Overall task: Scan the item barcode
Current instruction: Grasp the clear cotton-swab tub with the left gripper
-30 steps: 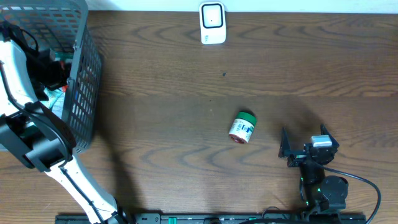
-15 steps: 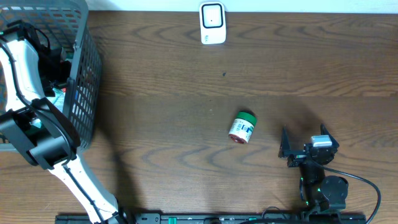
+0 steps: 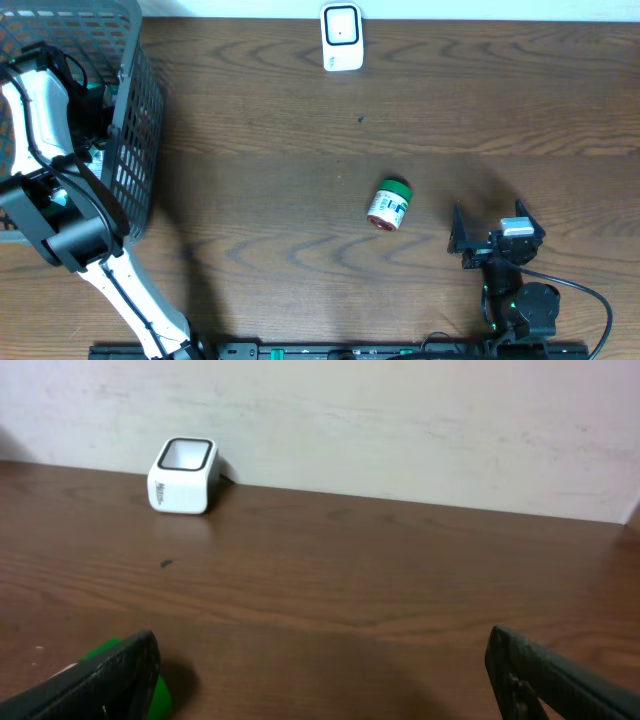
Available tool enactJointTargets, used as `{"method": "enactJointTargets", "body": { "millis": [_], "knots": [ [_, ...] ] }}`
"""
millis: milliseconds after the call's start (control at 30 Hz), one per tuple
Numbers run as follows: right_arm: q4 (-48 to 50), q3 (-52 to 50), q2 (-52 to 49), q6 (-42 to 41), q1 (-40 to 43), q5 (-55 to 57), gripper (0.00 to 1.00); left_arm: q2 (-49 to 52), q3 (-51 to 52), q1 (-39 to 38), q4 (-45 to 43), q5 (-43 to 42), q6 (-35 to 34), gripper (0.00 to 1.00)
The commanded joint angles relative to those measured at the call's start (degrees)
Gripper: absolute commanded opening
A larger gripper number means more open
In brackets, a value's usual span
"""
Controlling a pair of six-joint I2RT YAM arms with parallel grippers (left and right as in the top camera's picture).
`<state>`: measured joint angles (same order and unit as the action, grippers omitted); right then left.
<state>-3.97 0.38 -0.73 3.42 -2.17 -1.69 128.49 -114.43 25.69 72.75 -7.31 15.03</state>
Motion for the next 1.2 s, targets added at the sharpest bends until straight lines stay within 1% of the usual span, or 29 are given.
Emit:
{"method": "enactJointTargets", "body": {
  "millis": [0,167,267,433,500,633,867,1067,1167],
  "knots": [
    [-0.20,-0.07,0.09,0.48,-0.87,0.13,0.99,0.44,0.28,-0.02,-0.15,0.94,-0.31,0.99],
    [-0.20,-0.07,0.09,0.48,-0.87,0.13,0.99,0.44,1.22,0.00,-0.50,1.20,-0.31,0.99],
    [-0.20,-0.07,0.09,0.48,-0.87,0.13,0.99,0.44,2.97,0.00,-1.77,5.18,-2.32,0.99],
    [-0.20,-0.07,0.09,0.48,-0.87,0.13,0.99,0.39,3.69,-0.02,-2.60,5.38,-2.25,1.00],
    [-0.20,-0.07,0.09,0.48,-0.87,0.11,0.99,0.39,3.69,-0.02,-2.58,5.40,-2.25,0.95],
    [-0.20,-0.07,0.09,0.48,-0.87,0.13,0.99,0.28,3.34,-0.02,-2.58,5.38,-2.25,0.81],
    [-0.20,-0.07,0.09,0.48,-0.87,0.13,0.99,-0.94,1.05,-0.02,-2.60,4.96,-3.34,0.79],
    [-0.20,-0.07,0.09,0.48,-0.87,0.13,0.99,-4.59,-0.35,-0.02,-3.30,4.98,-3.37,0.79],
    [-0.20,-0.07,0.09,0.48,-0.87,0.13,0.99,-6.67,-0.35,-0.02,-4.37,4.98,-4.72,0.79]
  ]
}}
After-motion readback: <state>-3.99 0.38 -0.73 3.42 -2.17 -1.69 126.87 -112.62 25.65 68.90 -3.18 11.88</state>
